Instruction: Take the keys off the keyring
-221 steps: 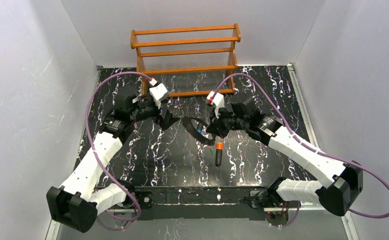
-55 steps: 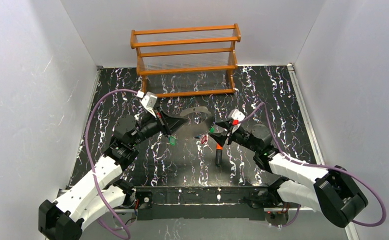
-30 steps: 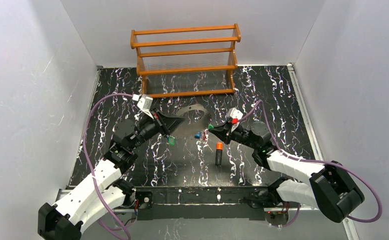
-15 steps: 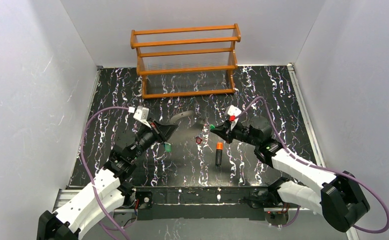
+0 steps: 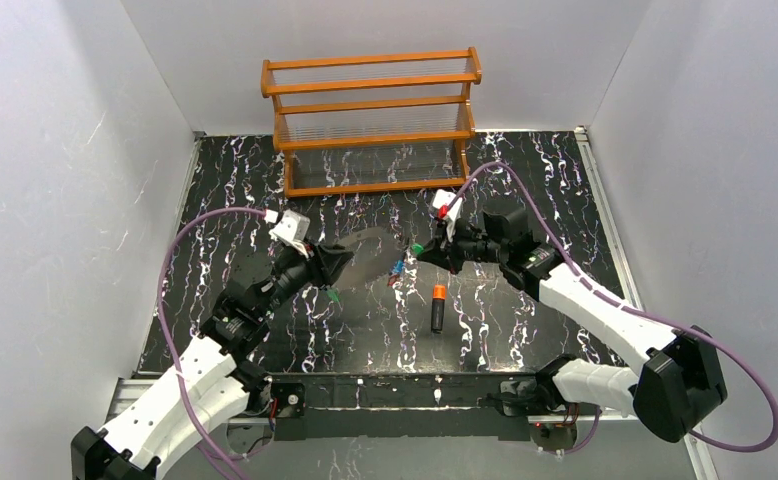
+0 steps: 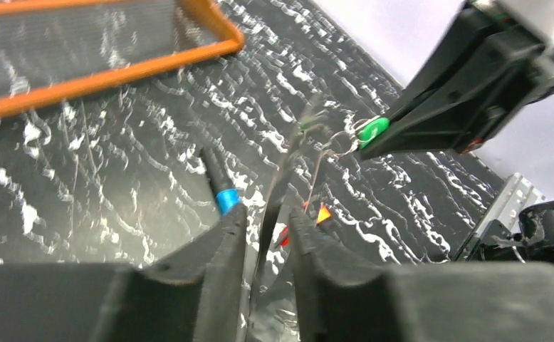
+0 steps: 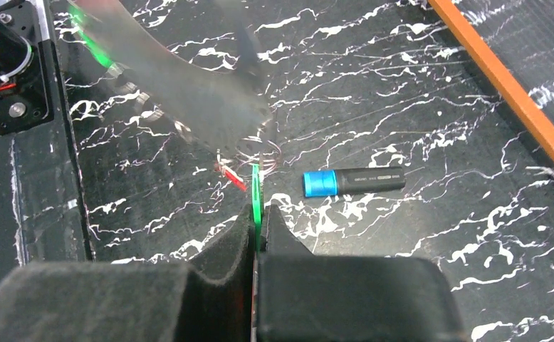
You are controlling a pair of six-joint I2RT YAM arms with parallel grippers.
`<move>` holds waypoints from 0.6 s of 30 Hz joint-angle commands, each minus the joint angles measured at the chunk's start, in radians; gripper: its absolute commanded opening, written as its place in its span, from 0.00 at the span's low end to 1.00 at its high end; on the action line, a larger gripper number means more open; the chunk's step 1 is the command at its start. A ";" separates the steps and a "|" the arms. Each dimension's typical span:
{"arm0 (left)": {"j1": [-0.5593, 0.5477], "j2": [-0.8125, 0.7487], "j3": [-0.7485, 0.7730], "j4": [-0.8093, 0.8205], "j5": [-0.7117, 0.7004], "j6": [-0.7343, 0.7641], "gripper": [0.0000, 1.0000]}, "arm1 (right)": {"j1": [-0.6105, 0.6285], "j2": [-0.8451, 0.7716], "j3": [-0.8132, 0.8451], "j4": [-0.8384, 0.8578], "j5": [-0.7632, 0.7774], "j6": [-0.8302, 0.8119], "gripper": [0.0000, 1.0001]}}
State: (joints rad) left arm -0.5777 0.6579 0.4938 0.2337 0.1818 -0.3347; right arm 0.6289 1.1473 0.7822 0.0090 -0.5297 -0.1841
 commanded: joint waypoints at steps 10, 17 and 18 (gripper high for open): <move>0.009 0.052 0.210 -0.252 -0.110 0.230 0.68 | 0.036 0.147 0.298 -0.317 -0.175 -0.385 0.01; 0.009 0.227 0.302 -0.186 0.075 0.400 0.67 | 0.060 0.233 0.395 -0.408 -0.241 -0.616 0.01; 0.009 0.250 0.313 -0.191 0.101 0.436 0.67 | 0.066 0.238 0.405 -0.414 -0.232 -0.640 0.01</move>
State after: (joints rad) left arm -0.5716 0.8375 0.7532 0.0330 0.1577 -0.0551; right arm 0.6758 1.3769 1.1053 -0.3637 -0.7036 -0.6590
